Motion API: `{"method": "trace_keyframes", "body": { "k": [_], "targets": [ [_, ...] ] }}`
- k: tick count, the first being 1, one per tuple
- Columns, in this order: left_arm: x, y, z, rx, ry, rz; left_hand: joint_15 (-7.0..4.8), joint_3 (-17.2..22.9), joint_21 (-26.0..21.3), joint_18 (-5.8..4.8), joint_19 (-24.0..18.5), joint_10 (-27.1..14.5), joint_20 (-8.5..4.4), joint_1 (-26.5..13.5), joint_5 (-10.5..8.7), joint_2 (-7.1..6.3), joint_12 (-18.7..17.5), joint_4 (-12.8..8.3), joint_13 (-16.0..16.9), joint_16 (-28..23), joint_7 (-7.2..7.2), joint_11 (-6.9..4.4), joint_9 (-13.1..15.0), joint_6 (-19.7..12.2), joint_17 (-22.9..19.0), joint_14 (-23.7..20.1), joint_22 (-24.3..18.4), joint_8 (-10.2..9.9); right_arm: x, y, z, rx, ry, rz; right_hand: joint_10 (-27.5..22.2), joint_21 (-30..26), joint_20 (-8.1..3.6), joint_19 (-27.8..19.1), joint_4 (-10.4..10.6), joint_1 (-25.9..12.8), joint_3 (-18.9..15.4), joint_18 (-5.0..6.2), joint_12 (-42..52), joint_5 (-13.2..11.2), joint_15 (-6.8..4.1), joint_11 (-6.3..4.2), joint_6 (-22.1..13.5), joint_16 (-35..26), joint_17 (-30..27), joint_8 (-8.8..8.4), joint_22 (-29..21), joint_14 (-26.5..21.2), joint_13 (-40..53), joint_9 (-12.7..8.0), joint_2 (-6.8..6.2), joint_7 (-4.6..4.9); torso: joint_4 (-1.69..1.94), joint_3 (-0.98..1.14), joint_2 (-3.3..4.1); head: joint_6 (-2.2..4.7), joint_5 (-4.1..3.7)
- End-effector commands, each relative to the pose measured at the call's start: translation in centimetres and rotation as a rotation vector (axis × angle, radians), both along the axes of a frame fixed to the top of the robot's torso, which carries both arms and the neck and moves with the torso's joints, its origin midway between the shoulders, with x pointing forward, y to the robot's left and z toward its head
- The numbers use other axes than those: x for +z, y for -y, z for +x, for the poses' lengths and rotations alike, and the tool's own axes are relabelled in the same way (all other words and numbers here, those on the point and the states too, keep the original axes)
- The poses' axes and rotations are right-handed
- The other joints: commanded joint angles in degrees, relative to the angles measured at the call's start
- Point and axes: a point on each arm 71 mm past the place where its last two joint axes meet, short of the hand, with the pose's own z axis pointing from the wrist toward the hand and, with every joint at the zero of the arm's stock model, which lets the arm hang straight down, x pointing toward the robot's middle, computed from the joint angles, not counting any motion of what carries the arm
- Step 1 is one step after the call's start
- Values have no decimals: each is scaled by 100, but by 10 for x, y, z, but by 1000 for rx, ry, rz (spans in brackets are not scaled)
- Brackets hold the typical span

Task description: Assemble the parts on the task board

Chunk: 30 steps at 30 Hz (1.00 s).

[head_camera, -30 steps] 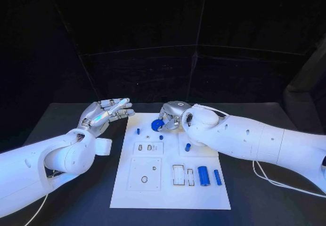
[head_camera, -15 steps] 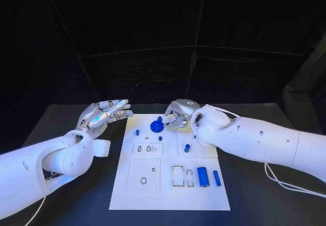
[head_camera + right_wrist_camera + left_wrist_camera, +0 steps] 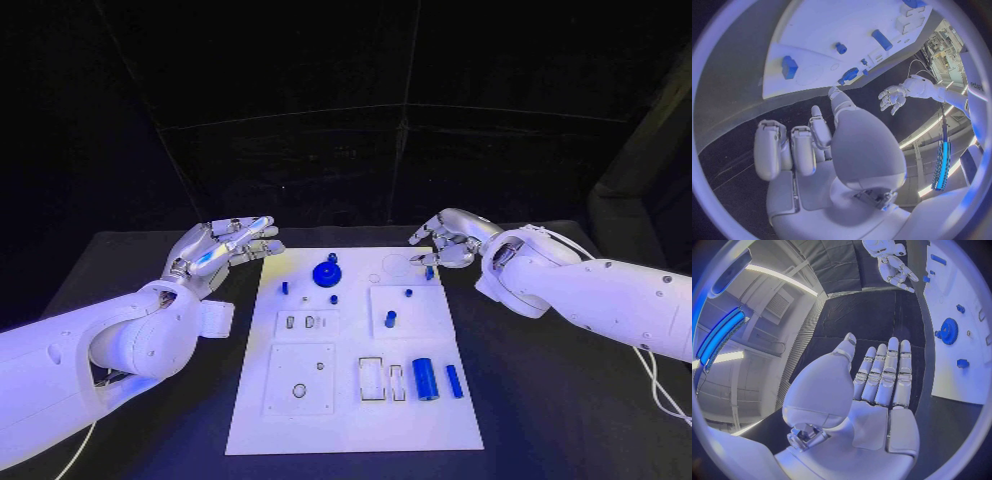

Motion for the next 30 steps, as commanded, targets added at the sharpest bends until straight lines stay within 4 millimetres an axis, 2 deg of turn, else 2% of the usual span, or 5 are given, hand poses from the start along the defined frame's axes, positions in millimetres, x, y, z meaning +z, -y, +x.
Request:
{"method": "trace_keyframes", "body": {
  "k": [1,4,9,18,30],
  "targets": [
    [1,3,0,-32,4,-10,-10,-9,-9,96,78,88,-18,5,-23,75,46,-45,12,16,-6,-3,6,81,16,92,4,19,-8,3,-3,56,-43,63,10,21,22,9,-32,65,-6,-58,22,17,21,6,-34,24,504,-34,18,412,-8,-6,4,26,-37,32,9,6,-26],
    [1,4,1,-36,2,-11,-30,-16,2,95,131,151,-37,1,-23,89,58,-59,13,25,-20,-21,6,122,22,148,6,26,-18,9,-4,50,-61,59,5,21,23,9,-44,79,-9,-58,18,31,22,8,-41,27,511,-37,19,413,-12,-7,9,28,-59,56,14,8,-27],
    [0,5,2,-39,-1,-11,-35,-17,3,95,145,170,-42,1,-23,93,60,-64,13,25,-24,-26,6,135,23,161,6,27,-32,14,-6,44,-89,54,1,20,23,7,-47,83,-9,-57,12,34,23,9,-43,25,506,-37,16,412,-17,-7,11,28,-51,74,14,-14,-34],
    [-2,4,4,-34,-3,-8,-36,-17,4,95,150,178,-44,2,-23,97,62,-67,14,25,-26,-28,6,141,23,166,6,28,-42,21,-7,32,-98,51,4,22,24,9,-48,83,-10,-58,17,37,23,9,-43,29,516,-37,20,414,-12,-6,14,29,-68,62,11,-45,-35],
    [-4,3,6,-30,-6,-4,-36,-18,3,94,152,180,-45,3,-23,97,60,-69,13,22,-25,-29,5,142,22,165,5,27,-44,24,-5,15,-83,51,9,26,27,12,-52,89,-7,-59,28,56,27,14,-60,34,530,-42,27,416,-1,-7,67,36,-45,49,5,-55,-61]
  ]
}}
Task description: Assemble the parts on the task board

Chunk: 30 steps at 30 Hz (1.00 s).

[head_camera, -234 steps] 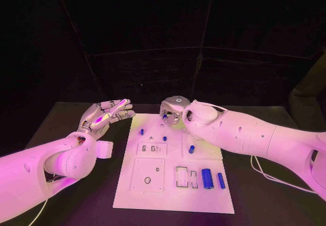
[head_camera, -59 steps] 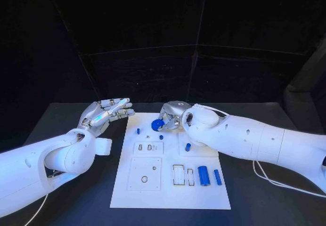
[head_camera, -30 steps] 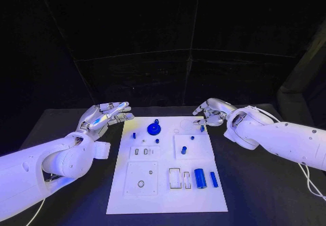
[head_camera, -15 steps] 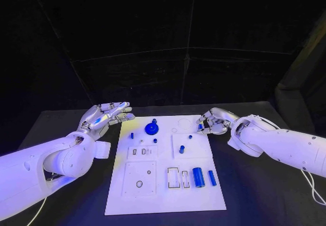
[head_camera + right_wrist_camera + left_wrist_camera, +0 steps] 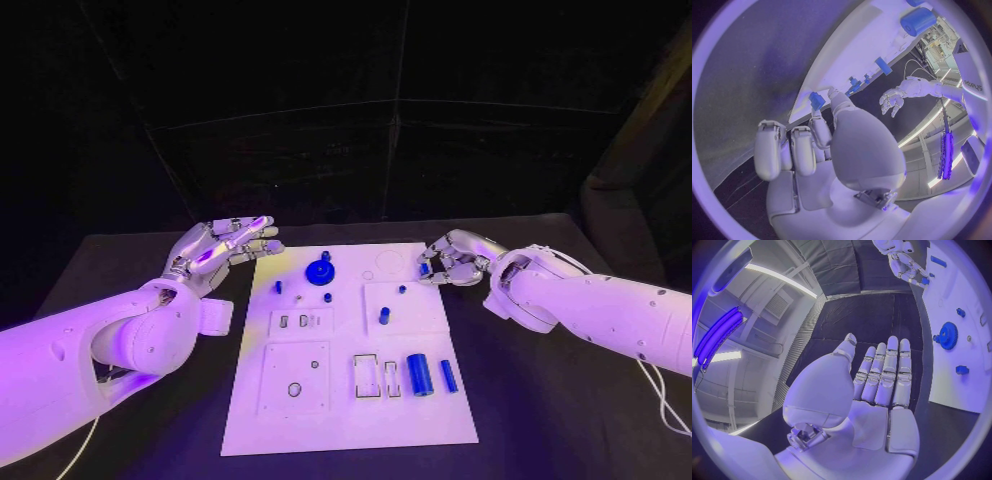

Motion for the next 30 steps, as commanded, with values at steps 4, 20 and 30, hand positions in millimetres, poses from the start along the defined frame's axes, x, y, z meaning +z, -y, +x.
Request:
{"method": "trace_keyframes", "body": {
  "k": [4,20,30],
  "targets": [
    [1,1,0,-15,5,-3,12,-10,3,94,41,36,11,2,-23,60,14,-31,7,22,-9,7,6,47,7,37,4,27,1,0,1,1,14,13,16,29,30,13,-40,44,23,-60,41,11,30,15,-31,35,531,-15,34,417,17,-4,82,15,7,-9,-6,-11,-7],
    [1,1,0,-19,2,-4,13,-11,1,93,41,35,11,1,-23,59,12,-32,6,19,-7,8,5,45,6,33,3,24,0,3,3,2,4,13,72,44,9,20,-212,186,156,-63,126,-467,-1,-26,259,44,568,113,60,422,98,22,375,-28,2,-5,-7,-32,-2],
    [0,1,0,-20,1,-3,16,-16,-6,90,40,27,11,-7,-23,64,0,-31,1,7,-2,13,1,39,2,24,0,15,0,3,3,7,2,13,69,47,7,23,-235,200,172,-65,122,-492,-3,-29,276,47,577,116,67,424,94,20,385,-31,2,-11,-7,-44,-17]
  ]
}}
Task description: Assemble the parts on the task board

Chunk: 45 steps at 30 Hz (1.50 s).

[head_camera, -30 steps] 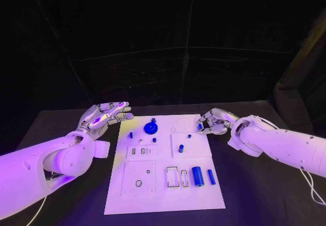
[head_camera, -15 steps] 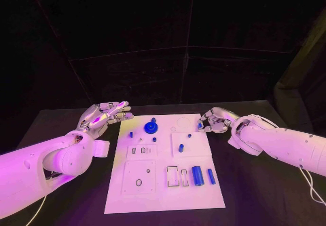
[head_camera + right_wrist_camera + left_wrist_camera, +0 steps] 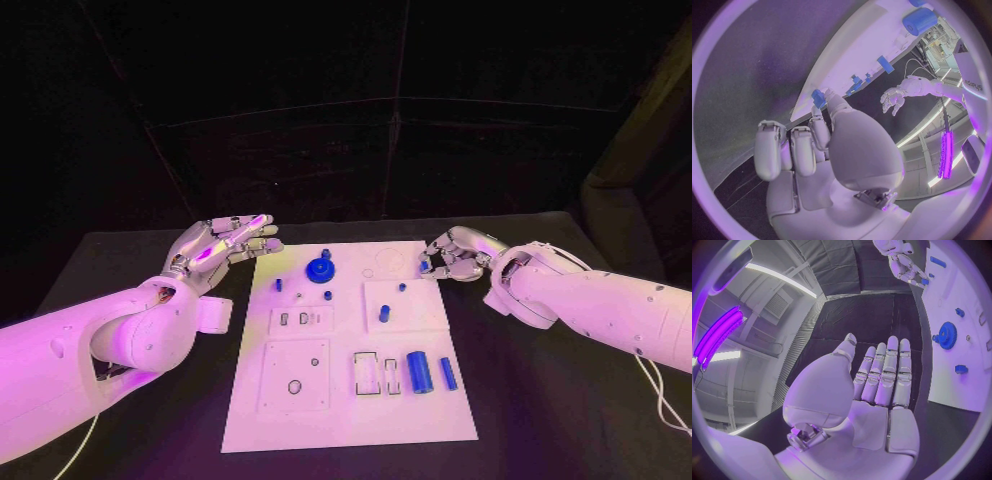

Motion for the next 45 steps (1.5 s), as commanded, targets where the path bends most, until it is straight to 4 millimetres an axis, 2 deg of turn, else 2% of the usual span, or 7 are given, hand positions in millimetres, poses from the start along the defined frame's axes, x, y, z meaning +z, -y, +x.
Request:
{"method": "trace_keyframes", "body": {
  "k": [1,11,16,26,35,45],
  "targets": [
    [1,2,0,-15,8,-4,16,-16,-6,90,41,28,10,-8,-23,64,0,-32,2,7,-2,13,1,39,4,25,-1,15,1,-2,0,14,0,6,51,24,5,23,-45,8,13,-65,35,-50,-5,-10,75,26,580,35,70,424,2,3,48,-5,-4,-3,2,-7,-14],
    [1,1,0,-14,8,-4,18,-18,-10,89,40,22,10,-14,-24,68,-7,-30,-1,1,-1,15,-1,34,2,21,-3,10,0,-1,1,-2,4,-20,93,24,-38,20,-172,39,190,-63,75,-459,-56,-74,335,31,608,112,69,429,43,8,218,-81,3,1,1,-53,-41],
    [2,2,-1,-14,8,-4,20,-23,-16,88,40,14,11,-25,-24,73,-17,-26,-3,-6,5,19,-4,28,0,18,-5,2,0,0,2,-11,12,-30,91,23,-41,19,-183,44,203,-63,69,-470,-60,-79,342,33,615,112,67,431,38,6,223,-84,-1,0,-3,-78,-72],
    [2,2,-1,-14,8,-4,22,-28,-19,87,40,9,12,-34,-24,75,-23,-23,-4,-10,9,23,-5,22,-1,17,-6,-3,0,-5,3,-9,13,-47,85,23,-47,20,-212,54,232,-63,58,-478,-65,-81,334,33,616,97,69,431,30,-3,228,-84,6,2,-3,-100,-76],
    [2,2,-1,-14,8,-4,23,-30,-21,87,39,5,12,-37,-24,76,-26,-22,-5,-13,11,24,-6,19,-2,16,-7,-6,-1,-6,5,-26,25,-71,83,20,-52,17,-238,57,280,-62,48,-469,-68,-84,352,32,618,94,61,431,24,-6,257,-87,-2,-1,-2,-110,-69],
    [2,1,-1,-15,6,-4,23,-30,-21,87,39,5,12,-37,-24,76,-26,-22,-5,-13,11,24,-6,19,-2,16,-7,-6,4,-8,5,-27,95,-87,83,18,-96,18,-390,93,512,-61,29,-446,-122,-155,616,33,635,195,60,434,18,18,322,-175,-1,4,-6,-120,-64]
  ]
}}
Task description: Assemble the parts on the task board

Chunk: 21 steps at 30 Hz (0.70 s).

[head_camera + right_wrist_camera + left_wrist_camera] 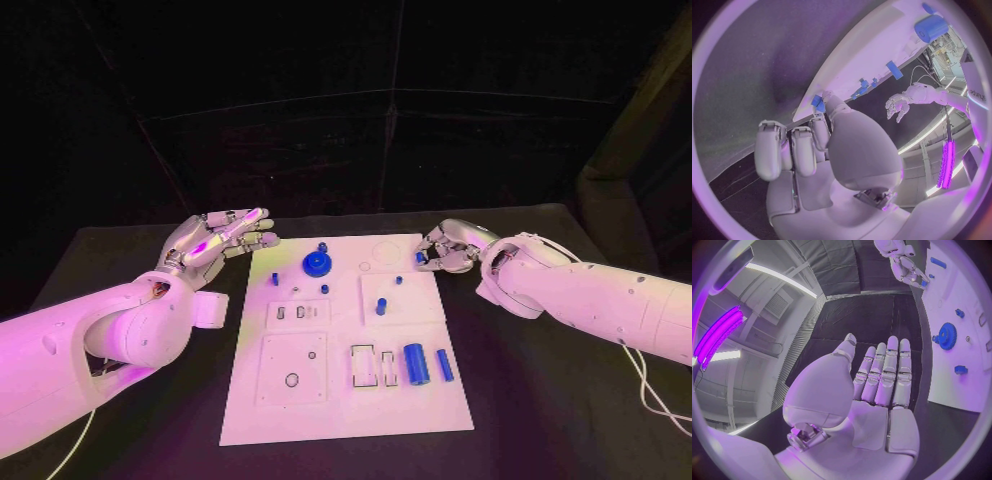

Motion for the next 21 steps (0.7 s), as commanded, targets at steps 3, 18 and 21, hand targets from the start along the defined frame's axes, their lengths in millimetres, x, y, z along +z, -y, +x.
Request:
{"method": "trace_keyframes", "body": {
  "k": [3,18,21],
  "targets": [
    [2,1,0,-10,8,-3,23,-14,-21,87,40,6,11,-17,-26,55,-26,-6,-5,-13,11,24,-6,19,-1,16,-8,-7,8,-2,-2,6,85,21,9,30,-54,21,-30,-16,95,-67,-18,71,-72,-65,123,33,638,66,91,416,-9,30,94,-42,-4,2,-4,6,11],
    [2,-1,0,-6,8,-1,25,-17,-26,86,40,1,13,-21,-27,59,-33,-7,-5,-18,14,27,-7,16,-2,15,-9,-12,21,-24,-17,57,91,229,-302,30,-93,26,-97,-176,276,-70,-592,108,-104,-93,160,15,616,67,99,410,-500,10,63,-67,1,-4,-7,38,46],
    [1,-1,0,-5,8,0,25,-17,-26,86,40,1,13,-21,-27,59,-33,-7,-5,-18,14,27,-7,16,-2,15,-9,-12,22,-36,-22,79,69,262,-344,29,-94,25,-107,-206,300,-70,-682,104,-103,-90,147,12,613,55,98,410,-576,5,49,-62,-1,-5,-10,35,76]
  ]
}}
